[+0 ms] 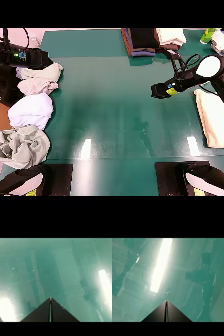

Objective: Fold the shirts.

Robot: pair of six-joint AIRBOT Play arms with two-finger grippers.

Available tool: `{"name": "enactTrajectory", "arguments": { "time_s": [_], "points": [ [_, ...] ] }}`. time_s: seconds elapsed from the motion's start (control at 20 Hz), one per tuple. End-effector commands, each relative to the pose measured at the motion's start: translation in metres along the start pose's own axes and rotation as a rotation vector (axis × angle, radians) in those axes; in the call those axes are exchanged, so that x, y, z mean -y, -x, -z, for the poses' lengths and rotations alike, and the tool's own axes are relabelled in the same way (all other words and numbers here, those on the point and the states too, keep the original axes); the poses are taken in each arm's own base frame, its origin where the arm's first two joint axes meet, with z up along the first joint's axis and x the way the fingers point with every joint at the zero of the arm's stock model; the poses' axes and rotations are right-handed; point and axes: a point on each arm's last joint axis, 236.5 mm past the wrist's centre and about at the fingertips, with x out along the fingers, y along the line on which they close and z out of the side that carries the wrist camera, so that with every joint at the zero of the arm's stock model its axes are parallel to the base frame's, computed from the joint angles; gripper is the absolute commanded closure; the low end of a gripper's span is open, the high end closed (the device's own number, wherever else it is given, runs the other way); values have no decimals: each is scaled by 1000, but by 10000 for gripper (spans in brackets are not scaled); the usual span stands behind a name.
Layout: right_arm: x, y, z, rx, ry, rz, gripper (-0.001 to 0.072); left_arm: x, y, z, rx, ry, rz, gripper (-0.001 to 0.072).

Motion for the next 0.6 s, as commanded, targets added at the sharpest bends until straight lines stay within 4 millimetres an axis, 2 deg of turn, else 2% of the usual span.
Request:
{"name": "enactTrajectory", "arguments": {
  "time_s": [0.0, 0.55],
  "points": [
    [-1, 0, 0, 1, 0, -2, 691, 0, 0, 0, -1, 0, 1, 682],
    [-2, 0, 0, 1, -2, -9, 692, 0, 0, 0, -1, 0, 1, 682]
  ]
}}
